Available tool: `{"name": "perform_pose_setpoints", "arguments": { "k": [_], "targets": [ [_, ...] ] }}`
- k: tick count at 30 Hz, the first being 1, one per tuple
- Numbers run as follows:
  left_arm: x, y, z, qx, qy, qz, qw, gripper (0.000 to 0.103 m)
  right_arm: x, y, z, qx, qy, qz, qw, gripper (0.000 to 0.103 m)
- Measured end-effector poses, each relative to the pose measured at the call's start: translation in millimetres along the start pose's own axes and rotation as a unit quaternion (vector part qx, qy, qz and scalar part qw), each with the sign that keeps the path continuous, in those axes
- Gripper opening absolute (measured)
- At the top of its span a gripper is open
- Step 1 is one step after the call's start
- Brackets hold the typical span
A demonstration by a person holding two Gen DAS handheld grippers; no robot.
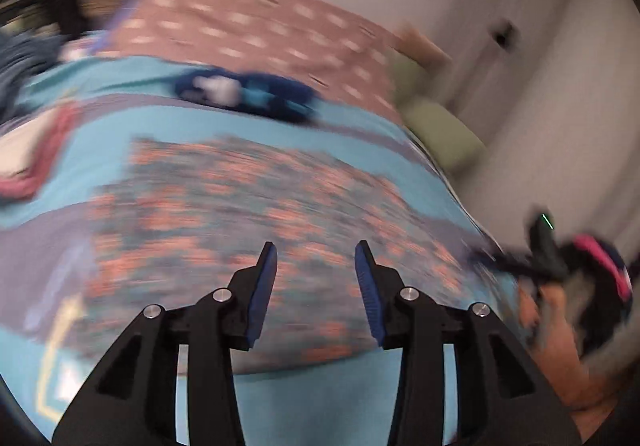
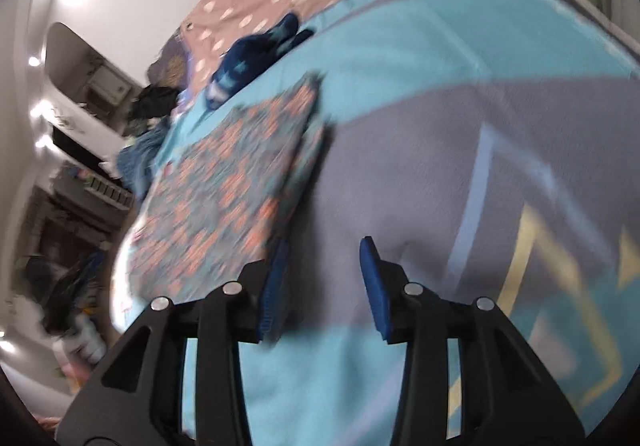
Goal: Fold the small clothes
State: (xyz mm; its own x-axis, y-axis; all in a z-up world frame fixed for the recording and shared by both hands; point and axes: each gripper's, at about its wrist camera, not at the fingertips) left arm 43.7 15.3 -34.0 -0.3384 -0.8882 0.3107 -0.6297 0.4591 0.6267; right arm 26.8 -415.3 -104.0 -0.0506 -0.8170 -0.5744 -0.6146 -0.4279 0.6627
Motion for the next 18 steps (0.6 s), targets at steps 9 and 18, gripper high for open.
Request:
{"name": "perform_pose_setpoints", "arguments": {
  "k": [9, 18],
  "targets": [
    [170, -126, 48, -0.135, -0.213, 0.104, 0.9622, 0.055, -15, -60, -28, -0.088, 0.082, -0.039, 0.992, 0.031],
    [190, -149, 59, -0.141, -0.285, 0.046, 0.947, 0.064, -10, -42, 5, -0.13, 0.097, -0.13, 0.978, 0.039]
  ]
}}
Point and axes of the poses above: each gripper's, at about its wrist camera, not at the fingertips, and y roughly against the way its jaws point, x to its right, z to its underside, and after that the axes turned 7 degrees about -z, right-handed
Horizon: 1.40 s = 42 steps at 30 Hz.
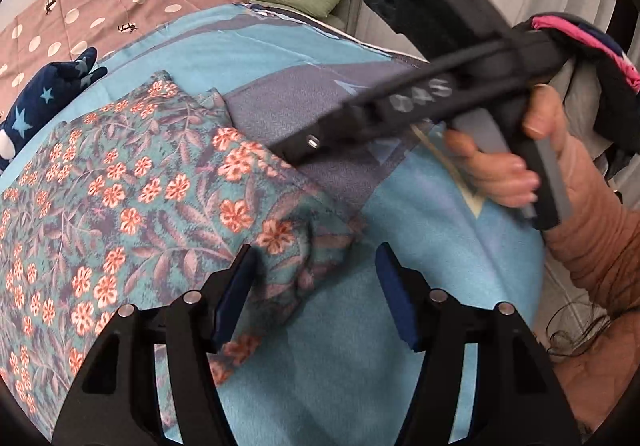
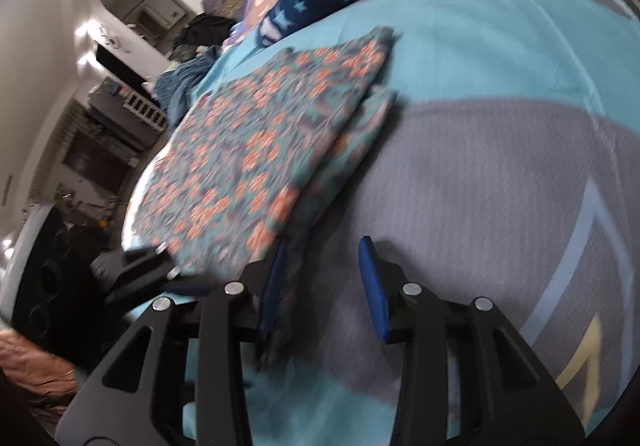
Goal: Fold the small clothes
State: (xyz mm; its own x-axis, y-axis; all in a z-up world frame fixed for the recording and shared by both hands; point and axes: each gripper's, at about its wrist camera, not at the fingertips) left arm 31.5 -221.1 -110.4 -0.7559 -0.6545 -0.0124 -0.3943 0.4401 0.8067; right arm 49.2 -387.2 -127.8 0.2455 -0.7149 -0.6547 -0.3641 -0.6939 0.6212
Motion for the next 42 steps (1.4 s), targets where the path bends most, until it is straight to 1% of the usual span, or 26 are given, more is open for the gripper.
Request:
{"name": "perform_pose_setpoints", "arguments": {
  "k": [3, 5, 7, 8, 9, 12, 14, 17, 18, 20, 21, 22, 23, 24, 27, 29, 31, 32, 33, 34, 35, 36, 38, 39, 41, 42],
  "targets": [
    [2, 2, 1, -0.003, -0.002, -0.006, 1.0, 0.065, -8, -5, 8, -0.022, 0.021, -0.002, 1.0, 0.04],
    [3, 2, 1, -0.003, 0.006, -0.006, 1.0, 0.065, -16, -8, 11, -0.024, 0.046, 0.01, 0.999, 0.04],
    [-3, 0, 1, -0.003, 0.018, -0.006, 0.9998, 0.065, -20, -11, 11, -0.03, 0.054, 0.003, 0.998, 0.04],
    [-4, 0, 1, -0.002, 0.023, -0.005, 0.9997, 0.065, -23, -13, 11, -0.034, 0.061, 0.007, 0.998, 0.032],
    [-4, 0, 1, -0.001, 0.024, -0.006, 0.9997, 0.065, -24, -16, 12, -0.04, 0.064, 0.019, 0.997, 0.013],
    [3, 0, -1, 0.01, 0.008, -0.011, 0.9999, 0.065, -22, -9, 11, -0.027, 0.031, 0.028, 0.999, 0.01],
    [9, 1, -3, 0.017, -0.007, -0.014, 0.9997, 0.065, -6, 5, 13, -0.015, -0.015, 0.011, 1.0, 0.009],
    [21, 1, -9, 0.028, -0.032, 0.006, 0.9991, 0.065, 16, 12, 20, -0.018, -0.041, 0.004, 0.999, 0.003],
    [25, 0, -9, 0.027, -0.043, 0.01, 0.9986, 0.063, 22, 15, 21, -0.016, -0.054, -0.016, 0.998, 0.002],
    [28, -7, -9, 0.014, -0.052, 0.03, 0.9981, 0.044, 35, 26, 18, -0.002, -0.091, -0.043, 0.995, 0.009],
    [27, -9, -10, 0.008, -0.047, 0.036, 0.9982, 0.038, 37, 32, 14, 0.015, -0.095, -0.039, 0.995, 0.018],
    [24, -12, -10, 0.005, -0.038, 0.043, 0.9984, 0.037, 37, 39, 7, 0.036, -0.091, -0.027, 0.995, 0.024],
    [19, -13, -11, 0.003, -0.025, 0.056, 0.9981, 0.037, 37, 41, -1, 0.049, -0.088, -0.021, 0.995, 0.042],
    [11, -15, -11, 0.0, -0.003, 0.074, 0.9973, 0.035, 37, 40, -9, 0.053, -0.089, -0.023, 0.994, 0.054],
    [2, -15, -8, -0.002, 0.023, 0.103, 0.9944, 0.035, 38, 17, -46, 0.035, -0.089, -0.015, 0.995, 0.058],
    [4, -15, -5, 0.001, 0.019, 0.103, 0.9945, 0.035, 41, -3, -69, 0.021, -0.093, -0.005, 0.995, 0.065],
    [7, -15, -6, 0.002, 0.014, 0.1, 0.9949, 0.035, 48, -23, -91, 0.023, -0.107, -0.005, 0.994, 0.066],
    [8, -15, -6, 0.002, 0.011, 0.099, 0.995, 0.035, 49, -31, -100, 0.031, -0.113, 0.001, 0.993, 0.061],
    [10, -15, -5, 0.002, 0.01, 0.1, 0.9949, 0.035, 51, -34, -105, 0.035, -0.117, 0.015, 0.992, 0.02],
    [12, -16, -6, 0.002, 0.011, 0.102, 0.9947, 0.035, 56, -39, -111, 0.034, -0.138, 0.041, 0.989, 0.006],
    [11, -16, -6, 0.003, 0.012, 0.104, 0.9945, 0.035, 62, -38, -112, 0.05, -0.177, 0.038, 0.982, 0.003],
    [11, -16, -6, 0.004, 0.014, 0.109, 0.9939, 0.035, 61, -38, -114, 0.057, -0.185, 0.03, 0.981, 0.003],
    [10, -15, -3, 0.005, 0.023, 0.121, 0.9924, 0.035, 61, -41, -120, 0.065, -0.153, 0.046, 0.985, 0.003],
    [8, -16, -3, 0.006, 0.029, 0.129, 0.9912, 0.035, 68, -46, -118, 0.058, -0.153, 0.04, 0.986, 0.003],
    [3, -19, -5, 0.007, 0.037, 0.141, 0.9893, 0.035, 76, -42, -118, 0.07, -0.161, 0.012, 0.984, 0.003],
    [1, -19, -4, 0.008, 0.038, 0.145, 0.9886, 0.036, 74, -34, -119, 0.09, -0.15, 0.026, 0.984, 0.0]
  ]
}}
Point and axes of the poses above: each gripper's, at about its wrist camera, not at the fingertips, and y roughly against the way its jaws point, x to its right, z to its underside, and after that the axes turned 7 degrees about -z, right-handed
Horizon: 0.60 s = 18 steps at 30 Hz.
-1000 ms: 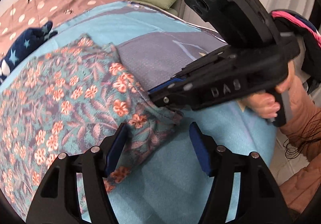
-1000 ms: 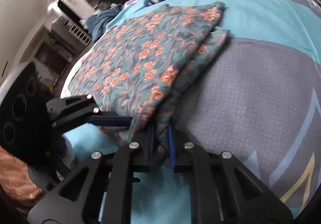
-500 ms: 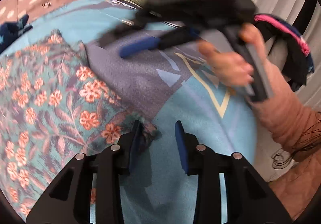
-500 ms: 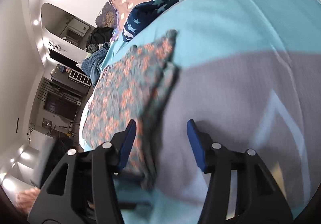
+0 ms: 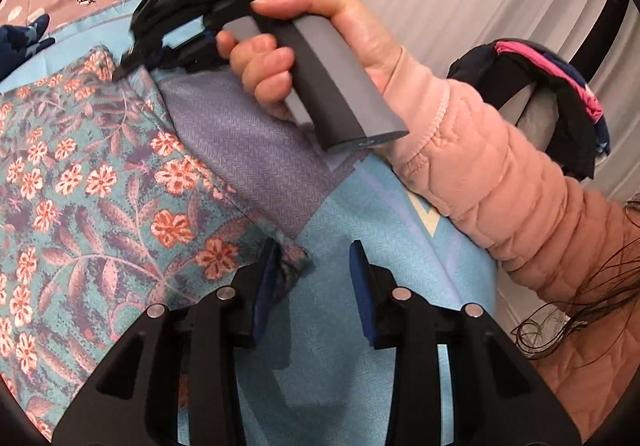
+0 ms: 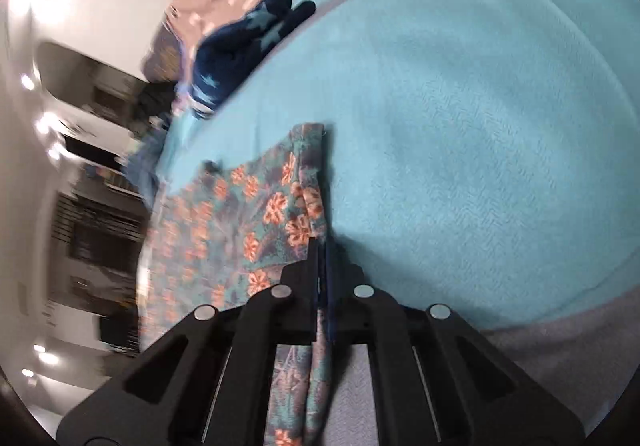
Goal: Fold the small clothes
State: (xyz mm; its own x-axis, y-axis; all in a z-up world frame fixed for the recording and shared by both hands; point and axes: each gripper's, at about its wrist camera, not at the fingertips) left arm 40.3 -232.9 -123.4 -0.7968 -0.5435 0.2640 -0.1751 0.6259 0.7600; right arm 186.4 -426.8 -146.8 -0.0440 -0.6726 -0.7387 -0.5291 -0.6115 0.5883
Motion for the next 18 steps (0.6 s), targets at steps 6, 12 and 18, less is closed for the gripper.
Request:
{"name": "perform_pose_setpoints", "arguments": {
  "k": [6, 12, 18],
  "targets": [
    [-6, 8, 3, 0.018, 0.007, 0.019, 0.9996, 0.04, -2, 33, 8, 0.03, 0.011, 0.036, 0.999, 0.005],
    [-19, 43, 22, 0.065, 0.017, 0.022, 0.9975, 0.04, -57, 48, 79, -0.013, 0.139, 0.001, 0.99, 0.015],
    [-50, 62, 48, 0.067, 0.08, -0.014, 0.9945, 0.031, -63, 31, 102, -0.014, 0.158, 0.145, 0.977, 0.01]
  ]
}}
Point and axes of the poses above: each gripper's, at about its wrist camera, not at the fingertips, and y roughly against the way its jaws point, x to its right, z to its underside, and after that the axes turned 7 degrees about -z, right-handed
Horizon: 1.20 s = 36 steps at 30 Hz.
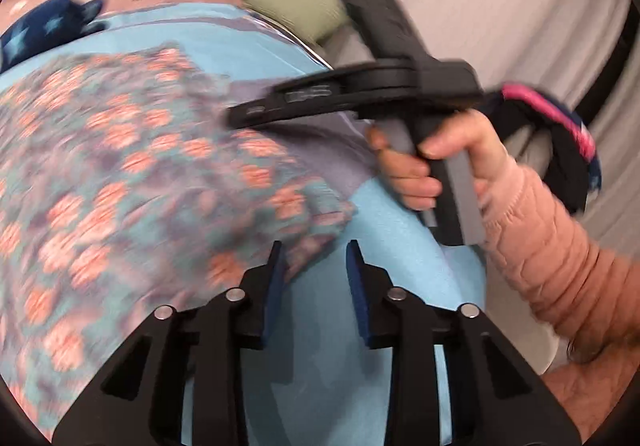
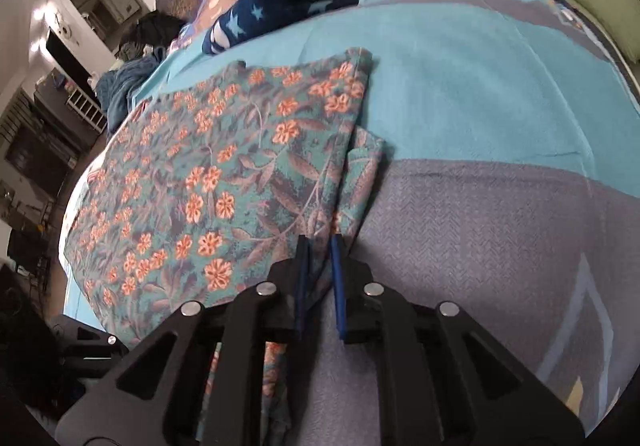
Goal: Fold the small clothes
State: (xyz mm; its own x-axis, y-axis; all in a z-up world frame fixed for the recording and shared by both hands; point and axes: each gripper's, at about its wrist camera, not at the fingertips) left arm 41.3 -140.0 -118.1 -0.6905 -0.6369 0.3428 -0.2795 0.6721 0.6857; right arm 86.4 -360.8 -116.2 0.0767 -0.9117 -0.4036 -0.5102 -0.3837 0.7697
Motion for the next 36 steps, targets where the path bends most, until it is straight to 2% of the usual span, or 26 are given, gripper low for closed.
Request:
{"name": "perform_pose_setpoints", "arguments": {
  "k": [1, 3, 6, 7, 8, 9, 10, 12, 15, 17, 19, 20, 21, 23, 26, 27, 28, 29, 30, 32, 36],
  "targets": [
    [-7, 18, 4, 0.024, 0.012, -0.003, 0.9996, 0.031, -4, 8, 1, 0.009, -0.005, 0.018, 1.0, 0.011],
    [-23, 53, 15, 0.065, 0.031, -0.017, 0.9973, 0.032, -23, 28, 5, 0.032, 0.022, 0.069, 0.997, 0.013],
    [-58, 109, 38, 0.11, 0.073, -0.065, 0.9891, 0.038, -70, 53, 16, 0.062, 0.098, 0.088, 0.989, 0.013],
    [-73, 127, 47, 0.123, 0.088, -0.087, 0.9846, 0.038, -89, 55, 18, 0.066, 0.122, 0.083, 0.987, 0.015],
    [-93, 153, 62, 0.141, 0.114, -0.121, 0.9759, 0.038, -107, 53, 20, 0.069, 0.145, 0.076, 0.984, 0.022],
    [-107, 170, 71, 0.153, 0.135, -0.142, 0.9685, 0.038, -126, 50, 23, 0.071, 0.168, 0.069, 0.981, 0.03],
    [-120, 184, 79, 0.165, 0.156, -0.159, 0.9606, 0.038, -147, 47, 28, 0.07, 0.195, 0.056, 0.977, 0.033],
    [-148, 218, 106, 0.189, 0.204, -0.186, 0.9424, 0.038, -187, 26, 30, 0.057, 0.242, 0.031, 0.968, 0.04],
    [-173, 250, 135, 0.204, 0.231, -0.202, 0.9296, 0.031, -245, -1, 42, 0.022, 0.306, -0.008, 0.952, 0.048],
    [-180, 258, 145, 0.207, 0.235, -0.201, 0.9283, 0.031, -284, -21, 53, -0.003, 0.341, -0.033, 0.94, 0.05],
    [-187, 258, 151, 0.208, 0.231, -0.181, 0.933, 0.031, -311, -40, 62, -0.023, 0.364, -0.05, 0.93, 0.056],
    [-188, 255, 152, 0.207, 0.228, -0.174, 0.9353, 0.031, -321, -46, 67, -0.031, 0.373, -0.056, 0.926, 0.063],
    [-190, 252, 151, 0.203, 0.225, -0.165, 0.9386, 0.031, -327, -52, 73, -0.035, 0.379, -0.06, 0.923, 0.067],
    [-200, 245, 151, 0.187, 0.222, -0.156, 0.9439, 0.031, -339, -62, 81, -0.045, 0.391, -0.063, 0.917, 0.068],
    [-221, 230, 149, 0.157, 0.241, -0.16, 0.9442, 0.038, -348, -72, 89, -0.052, 0.401, -0.051, 0.913, 0.07],
    [-227, 226, 151, 0.151, 0.255, -0.145, 0.9439, 0.038, -348, -75, 90, -0.054, 0.401, -0.048, 0.913, 0.071],
    [-230, 226, 152, 0.151, 0.26, -0.136, 0.944, 0.034, -348, -78, 90, -0.059, 0.399, -0.045, 0.914, 0.071],
    [-230, 226, 153, 0.149, 0.257, -0.135, 0.9453, 0.025, -348, -83, 89, -0.063, 0.394, -0.042, 0.916, 0.072],
    [-228, 224, 155, 0.134, 0.244, -0.136, 0.9506, 0.002, -347, -86, 88, -0.067, 0.39, -0.039, 0.918, 0.072],
    [-227, 222, 163, 0.119, 0.248, -0.131, 0.9525, 0.002, -347, -94, 86, -0.073, 0.379, -0.033, 0.922, 0.072],
    [-232, 229, 177, 0.131, 0.264, -0.111, 0.9492, 0.002, -352, -103, 83, -0.076, 0.38, -0.037, 0.921, 0.072]
  ]
}}
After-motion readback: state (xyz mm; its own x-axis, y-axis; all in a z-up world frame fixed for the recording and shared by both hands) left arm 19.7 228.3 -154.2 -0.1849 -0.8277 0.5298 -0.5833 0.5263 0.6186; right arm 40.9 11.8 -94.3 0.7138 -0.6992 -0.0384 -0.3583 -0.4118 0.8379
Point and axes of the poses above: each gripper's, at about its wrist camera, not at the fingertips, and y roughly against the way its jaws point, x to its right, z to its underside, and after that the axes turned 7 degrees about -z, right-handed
